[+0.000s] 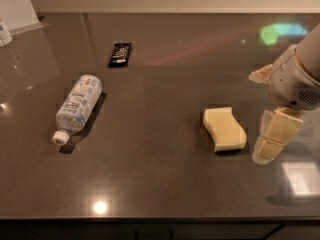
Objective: Move sponge near blue plastic bottle
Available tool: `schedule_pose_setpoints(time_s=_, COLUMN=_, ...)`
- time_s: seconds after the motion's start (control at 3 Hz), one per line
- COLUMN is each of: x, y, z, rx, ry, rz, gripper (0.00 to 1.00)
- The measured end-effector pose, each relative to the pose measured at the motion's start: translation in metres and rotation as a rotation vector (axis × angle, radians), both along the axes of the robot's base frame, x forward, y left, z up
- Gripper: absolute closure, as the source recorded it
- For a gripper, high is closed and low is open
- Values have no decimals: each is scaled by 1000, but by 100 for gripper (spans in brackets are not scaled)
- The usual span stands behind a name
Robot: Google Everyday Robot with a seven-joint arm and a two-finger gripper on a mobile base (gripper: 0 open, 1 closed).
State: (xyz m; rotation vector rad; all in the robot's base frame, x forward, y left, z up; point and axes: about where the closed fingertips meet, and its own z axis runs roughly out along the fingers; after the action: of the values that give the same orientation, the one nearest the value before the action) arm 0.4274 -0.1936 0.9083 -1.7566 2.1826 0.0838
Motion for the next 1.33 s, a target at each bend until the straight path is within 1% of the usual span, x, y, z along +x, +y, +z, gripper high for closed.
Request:
schedule_pose_setpoints(time_s=0.67, x=21, y=8, z=-35, rx=59, ry=10, rz=-4, gripper=0)
schedule_pose_setpoints(time_s=1.33, x=25, y=18, z=-62, rx=87, ry=35, rz=-2, gripper=0)
